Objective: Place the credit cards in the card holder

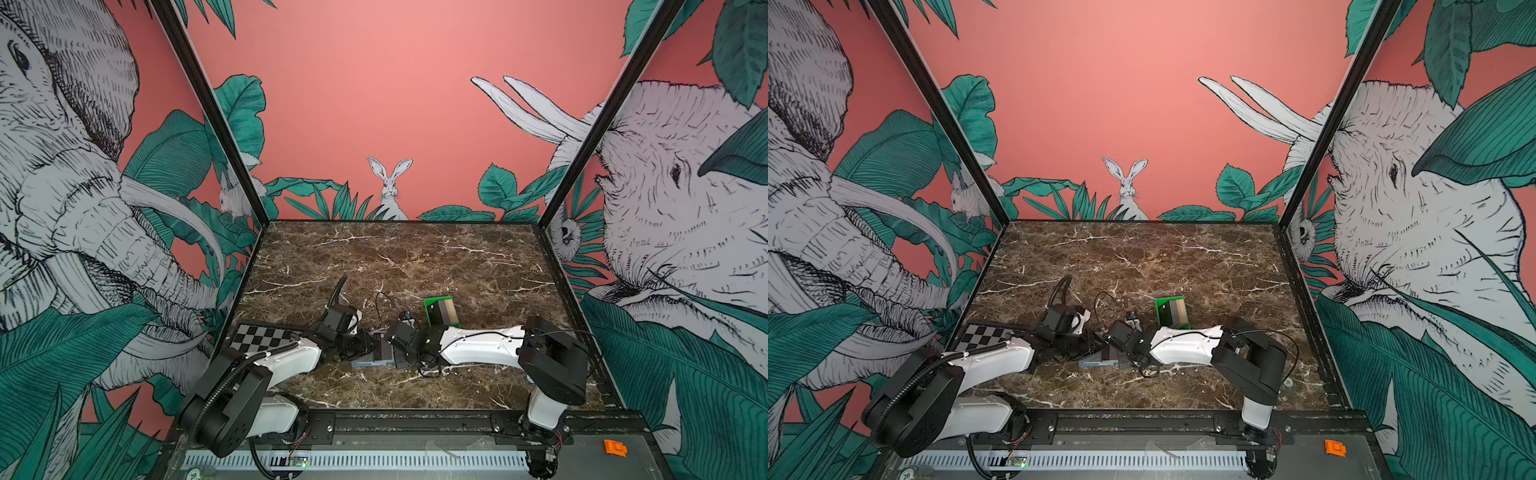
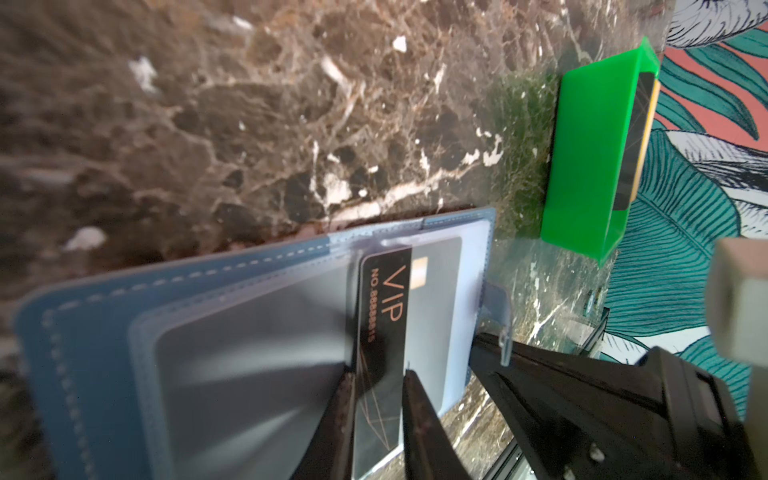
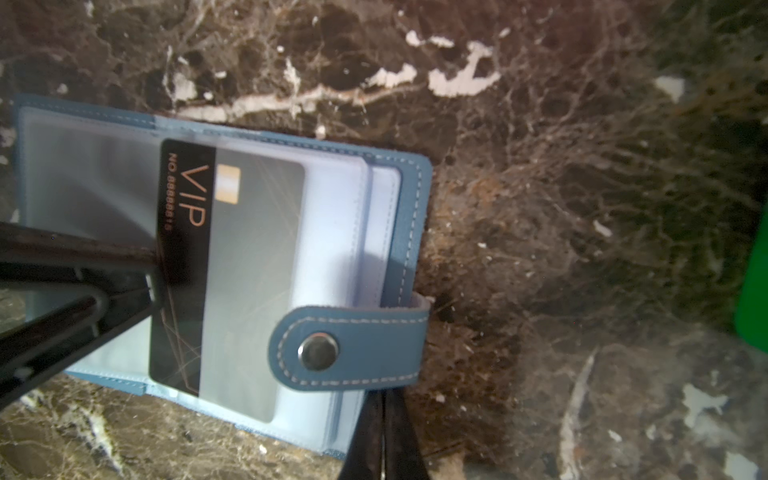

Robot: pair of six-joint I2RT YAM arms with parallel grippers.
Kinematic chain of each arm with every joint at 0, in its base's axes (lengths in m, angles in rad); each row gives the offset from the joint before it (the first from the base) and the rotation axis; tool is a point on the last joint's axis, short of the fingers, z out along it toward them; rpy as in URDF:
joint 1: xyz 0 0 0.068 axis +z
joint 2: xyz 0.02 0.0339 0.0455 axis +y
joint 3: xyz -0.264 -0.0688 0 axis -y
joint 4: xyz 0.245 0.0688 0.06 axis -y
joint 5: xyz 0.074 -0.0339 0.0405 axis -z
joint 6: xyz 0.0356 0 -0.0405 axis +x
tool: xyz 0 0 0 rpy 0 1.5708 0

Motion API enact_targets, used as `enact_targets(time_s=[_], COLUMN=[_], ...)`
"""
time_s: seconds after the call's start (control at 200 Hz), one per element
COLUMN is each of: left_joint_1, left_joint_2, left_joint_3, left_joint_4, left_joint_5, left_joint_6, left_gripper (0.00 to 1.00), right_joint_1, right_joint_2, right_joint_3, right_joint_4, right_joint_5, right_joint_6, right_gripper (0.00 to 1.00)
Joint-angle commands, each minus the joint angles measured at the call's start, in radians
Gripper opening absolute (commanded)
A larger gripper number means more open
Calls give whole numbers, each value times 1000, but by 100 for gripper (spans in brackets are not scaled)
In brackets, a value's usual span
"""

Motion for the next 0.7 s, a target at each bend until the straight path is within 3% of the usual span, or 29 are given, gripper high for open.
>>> enact_targets(time_s=[0.0, 0.69], left_joint_1=[3, -18], left_joint_2=[-7, 45], left_joint_3=[-29, -57], left_joint_4=[56, 211], left_joint_5=[14, 56], left_joint_6=[-25, -82], left_gripper=[22, 20], right_joint_1=[8, 9], right_joint_2=[63, 64], right_joint_3=[-43, -40], right_joint_4=[-95, -95], right_joint_5=[-17, -9], right_joint_6=[-14, -11], right_gripper=[2, 1])
